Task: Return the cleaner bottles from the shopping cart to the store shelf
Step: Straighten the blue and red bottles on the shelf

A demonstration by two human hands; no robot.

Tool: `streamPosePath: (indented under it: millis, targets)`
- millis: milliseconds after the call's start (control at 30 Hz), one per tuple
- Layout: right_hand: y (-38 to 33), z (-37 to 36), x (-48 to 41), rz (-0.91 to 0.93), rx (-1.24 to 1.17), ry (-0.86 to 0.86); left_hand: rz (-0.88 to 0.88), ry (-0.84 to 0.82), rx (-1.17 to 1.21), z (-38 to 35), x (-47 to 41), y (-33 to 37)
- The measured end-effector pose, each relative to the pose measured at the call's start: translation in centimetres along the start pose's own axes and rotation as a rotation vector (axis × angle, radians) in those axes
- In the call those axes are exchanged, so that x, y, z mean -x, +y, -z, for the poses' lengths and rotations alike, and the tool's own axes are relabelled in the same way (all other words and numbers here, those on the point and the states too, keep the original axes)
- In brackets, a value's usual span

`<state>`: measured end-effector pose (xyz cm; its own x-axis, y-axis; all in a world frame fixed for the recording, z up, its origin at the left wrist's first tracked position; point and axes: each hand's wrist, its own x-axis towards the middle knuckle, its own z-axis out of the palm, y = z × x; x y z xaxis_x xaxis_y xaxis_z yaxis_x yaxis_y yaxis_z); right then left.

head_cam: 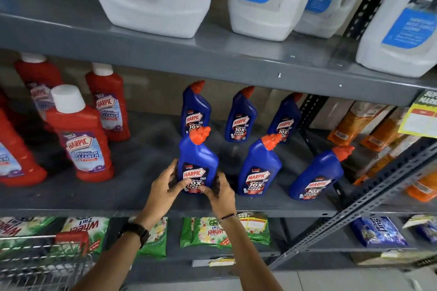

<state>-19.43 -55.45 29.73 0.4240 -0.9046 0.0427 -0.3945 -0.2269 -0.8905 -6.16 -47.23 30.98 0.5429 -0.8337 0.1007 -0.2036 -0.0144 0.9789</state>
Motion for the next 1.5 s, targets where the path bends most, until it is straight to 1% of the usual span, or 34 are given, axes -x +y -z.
streamPosePath:
  millis: [467,600,667,733,800,833,867,967,1000,1067,1133,1200,1267,1333,1400,1500]
  targets:
    - [0.4,0.0,-0.1,0.034,-0.01,-0.025,0.009,0.019,0.037,-0.1,0.4,-0.3]
    - [-0.1,-0.1,0.5,0.004,-0.1,-0.013,-0.008,0.037,0.073,-0.4,0.7,0.4]
    - [-0.3,-0.8,1.5,-0.001,-0.182,0.069,-0.006,0.06,0.162,-0.4,1.2,0.4]
    - [-0.3,-1.8,3.6,0.005,-0.206,0.252,0.039,0.117,0.298,0.4,2.2,0.4]
    - [-0.4,-3.2,6.5,0.072,-0.135,0.401,0.016,0.232,0.378,2.3,3.7,-0.2]
    - [-0.8,-4.2,7.9,0.121,-0.073,0.409,-0.013,0.301,0.382,3.7,4.5,-0.6]
    - [-1.2,-5.3,9.1,0.167,-0.011,0.374,-0.043,0.374,0.373,5.3,5.2,-0.7]
    - [-2.6,-9.3,10.5,0.29,0.169,0.153,-0.138,0.582,0.347,10.5,5.7,-1.4]
    - [-3.4,-10.5,10.1,0.308,0.202,0.085,-0.145,0.636,0.325,12.1,5.4,-1.6]
    - [-5.6,-12.9,8.9,0.264,0.159,-0.074,-0.113,0.682,0.233,14.9,4.5,-2.0]
    - [-7.8,-14.6,6.9,0.224,0.095,-0.185,-0.043,0.606,0.138,17.1,3.4,-2.5]
    - [-9.6,-16.1,4.3,0.195,0.078,-0.256,-0.004,0.467,0.065,18.6,2.3,-2.8]
    - [-11.0,-17.5,2.0,0.166,0.117,-0.326,0.021,0.347,0.004,19.6,1.4,-3.0]
    - [-11.8,-18.6,0.4,0.142,0.15,-0.383,0.04,0.293,-0.102,20.0,0.4,-3.3]
    - [-12.2,-19.5,-0.5,0.114,0.153,-0.391,0.061,0.303,-0.159,20.3,-0.1,-3.3]
    - [-11.9,-19.9,-0.6,0.118,0.158,-0.309,0.061,0.28,-0.138,20.8,-0.1,-3.4]
